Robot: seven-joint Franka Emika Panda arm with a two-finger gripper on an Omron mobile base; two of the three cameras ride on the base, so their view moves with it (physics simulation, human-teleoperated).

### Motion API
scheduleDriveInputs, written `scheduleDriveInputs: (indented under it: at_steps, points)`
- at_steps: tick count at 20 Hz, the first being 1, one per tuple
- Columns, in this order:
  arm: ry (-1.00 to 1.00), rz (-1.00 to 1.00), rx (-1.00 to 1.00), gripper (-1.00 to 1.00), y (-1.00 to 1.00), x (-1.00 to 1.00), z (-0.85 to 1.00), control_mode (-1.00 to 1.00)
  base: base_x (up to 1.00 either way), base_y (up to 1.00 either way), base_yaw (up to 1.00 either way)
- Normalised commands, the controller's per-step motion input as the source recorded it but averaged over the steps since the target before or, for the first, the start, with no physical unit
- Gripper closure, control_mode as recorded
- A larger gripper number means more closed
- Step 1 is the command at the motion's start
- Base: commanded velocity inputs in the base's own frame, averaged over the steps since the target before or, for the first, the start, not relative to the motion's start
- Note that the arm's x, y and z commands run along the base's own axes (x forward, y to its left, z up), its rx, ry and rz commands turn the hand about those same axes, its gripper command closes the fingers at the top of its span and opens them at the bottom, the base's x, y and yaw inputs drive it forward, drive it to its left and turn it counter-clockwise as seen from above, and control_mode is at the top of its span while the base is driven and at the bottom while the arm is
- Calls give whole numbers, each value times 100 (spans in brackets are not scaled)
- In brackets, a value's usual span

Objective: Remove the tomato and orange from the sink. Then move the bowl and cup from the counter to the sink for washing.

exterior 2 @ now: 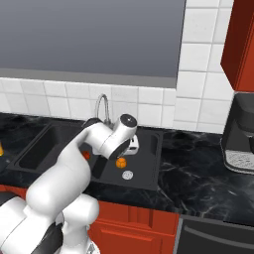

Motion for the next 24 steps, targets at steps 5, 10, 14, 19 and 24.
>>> scheduleDriveInputs:
  at_steps: [5,10,14,19,24]
  points:
    - [0,-12,1,-100,4,5,-17,-100,0,0,0]
    - [0,-13,0,-100,4,5,-16,-100,0,0,0]
    - [0,-12,2,-100,4,7,-14,-100,0,0,0]
    - [0,-7,4,-100,5,10,-14,-100,0,0,0]
    - [0,-1,8,-100,3,12,-13,-100,0,0,0]
